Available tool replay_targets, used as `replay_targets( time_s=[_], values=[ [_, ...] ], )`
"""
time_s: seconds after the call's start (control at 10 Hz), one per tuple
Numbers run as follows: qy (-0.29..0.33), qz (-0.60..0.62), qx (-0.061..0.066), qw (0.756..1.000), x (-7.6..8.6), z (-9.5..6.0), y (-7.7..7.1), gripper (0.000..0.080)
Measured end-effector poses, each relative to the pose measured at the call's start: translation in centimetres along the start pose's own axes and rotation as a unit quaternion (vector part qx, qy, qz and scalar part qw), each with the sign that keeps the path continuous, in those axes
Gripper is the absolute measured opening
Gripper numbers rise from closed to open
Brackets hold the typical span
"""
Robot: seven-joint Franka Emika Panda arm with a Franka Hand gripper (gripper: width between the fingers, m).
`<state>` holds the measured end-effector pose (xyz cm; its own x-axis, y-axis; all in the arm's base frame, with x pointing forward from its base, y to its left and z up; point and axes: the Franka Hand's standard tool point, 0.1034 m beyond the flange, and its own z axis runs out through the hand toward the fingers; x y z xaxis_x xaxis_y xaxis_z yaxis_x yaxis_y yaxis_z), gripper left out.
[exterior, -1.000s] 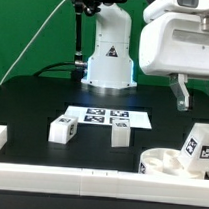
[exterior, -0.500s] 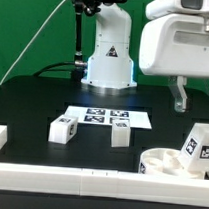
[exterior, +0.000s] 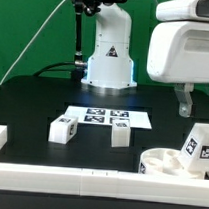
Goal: Assemble stool
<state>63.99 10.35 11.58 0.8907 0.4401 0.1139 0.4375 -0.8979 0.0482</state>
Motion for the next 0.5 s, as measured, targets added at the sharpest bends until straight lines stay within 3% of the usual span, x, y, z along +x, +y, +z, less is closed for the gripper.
replay_targets(
  time_s=[0.1, 0.2, 0.5],
  values=[
    [0.0, -0.017, 0.0, 1.0, -0.02, 0.06, -0.01, 0.0649],
    [-0.007, -0.109, -0.008, 0.994, -0.12, 0.23, -0.07, 0.0649],
    [-0.014, -0.244, -0.005, 0.97, -0.23, 0.28, 0.06, 0.0649]
  ],
)
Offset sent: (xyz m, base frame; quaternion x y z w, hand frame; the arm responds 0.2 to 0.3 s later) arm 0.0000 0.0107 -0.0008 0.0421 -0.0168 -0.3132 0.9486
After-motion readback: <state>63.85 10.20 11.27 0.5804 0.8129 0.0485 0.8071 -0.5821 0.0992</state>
